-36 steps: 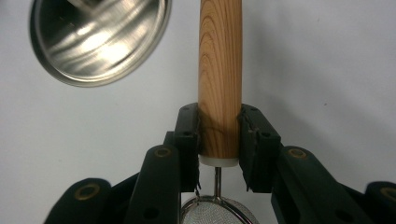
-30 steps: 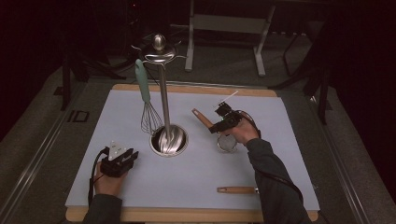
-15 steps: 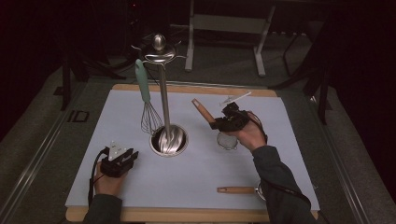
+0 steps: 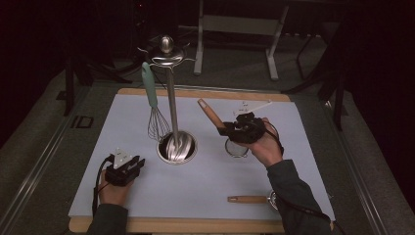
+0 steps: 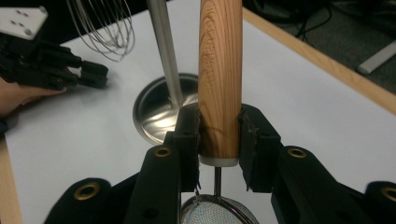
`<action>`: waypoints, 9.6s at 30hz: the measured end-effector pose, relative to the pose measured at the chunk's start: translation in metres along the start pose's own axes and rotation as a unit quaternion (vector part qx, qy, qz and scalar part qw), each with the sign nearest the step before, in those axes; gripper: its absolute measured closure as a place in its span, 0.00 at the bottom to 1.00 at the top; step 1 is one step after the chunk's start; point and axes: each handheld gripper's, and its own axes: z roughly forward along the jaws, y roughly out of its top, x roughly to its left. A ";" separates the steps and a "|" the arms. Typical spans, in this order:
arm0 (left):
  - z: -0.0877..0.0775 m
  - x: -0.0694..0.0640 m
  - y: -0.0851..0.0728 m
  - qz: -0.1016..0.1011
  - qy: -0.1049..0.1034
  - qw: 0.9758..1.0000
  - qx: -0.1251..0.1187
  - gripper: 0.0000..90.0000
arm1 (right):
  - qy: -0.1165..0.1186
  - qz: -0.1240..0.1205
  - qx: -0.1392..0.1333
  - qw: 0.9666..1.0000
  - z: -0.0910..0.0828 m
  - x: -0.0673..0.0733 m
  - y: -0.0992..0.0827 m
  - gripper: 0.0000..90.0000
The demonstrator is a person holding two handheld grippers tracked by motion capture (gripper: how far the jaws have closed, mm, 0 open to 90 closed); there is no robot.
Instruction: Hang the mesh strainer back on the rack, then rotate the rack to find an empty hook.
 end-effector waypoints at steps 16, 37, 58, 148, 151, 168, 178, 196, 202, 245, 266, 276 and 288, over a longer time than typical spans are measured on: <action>-0.001 0.000 0.000 -0.002 0.000 1.000 -0.002 0.79 | 0.005 -0.024 -0.059 0.998 -0.017 0.023 0.011 0.79; 0.000 0.000 0.000 -0.002 0.000 1.000 -0.002 0.79 | 0.019 -0.046 -0.141 0.989 -0.032 0.046 0.033 0.79; 0.000 0.000 0.000 -0.002 -0.001 1.000 -0.001 0.79 | 0.025 -0.072 -0.208 0.975 -0.050 0.069 0.063 0.79; -0.001 0.001 0.000 -0.002 -0.001 1.000 -0.001 0.79 | 0.019 -0.117 -0.044 0.992 0.010 0.062 0.032 0.76; 0.000 0.001 0.000 -0.003 -0.001 1.000 -0.002 0.79 | 0.019 -0.113 -0.040 0.993 0.011 0.060 0.027 0.76; -0.003 0.003 -0.001 -0.019 -0.001 1.000 -0.016 0.85 | 0.019 -0.076 -0.021 0.997 0.017 0.043 -0.005 0.75; -0.012 -0.001 0.003 -0.014 0.005 0.998 -0.056 0.95 | 0.018 -0.053 -0.003 0.998 0.020 0.032 -0.028 0.74; -0.050 -0.011 0.030 -0.058 -0.030 0.985 -0.161 0.99 | -0.010 -0.013 0.013 1.000 0.024 0.013 -0.065 0.68; -0.059 -0.007 0.042 -0.070 -0.028 0.981 -0.180 0.99 | -0.007 0.008 -0.003 1.000 0.020 0.011 -0.077 0.66; -0.130 -0.038 0.183 -0.021 -0.051 0.912 -0.406 0.99 | -0.072 0.067 0.007 0.995 -0.007 -0.015 -0.130 0.61; -0.135 -0.036 0.216 -0.011 -0.035 0.906 -0.422 1.00 | -0.077 0.069 0.008 0.995 -0.007 -0.017 -0.134 0.61; -0.133 -0.035 0.221 0.004 -0.031 0.911 -0.411 0.99 | -0.078 0.069 0.015 0.994 -0.005 -0.017 -0.136 0.61; -0.131 -0.032 0.224 0.002 -0.025 0.913 -0.408 1.00 | -0.080 0.070 0.019 0.994 -0.004 -0.018 -0.138 0.61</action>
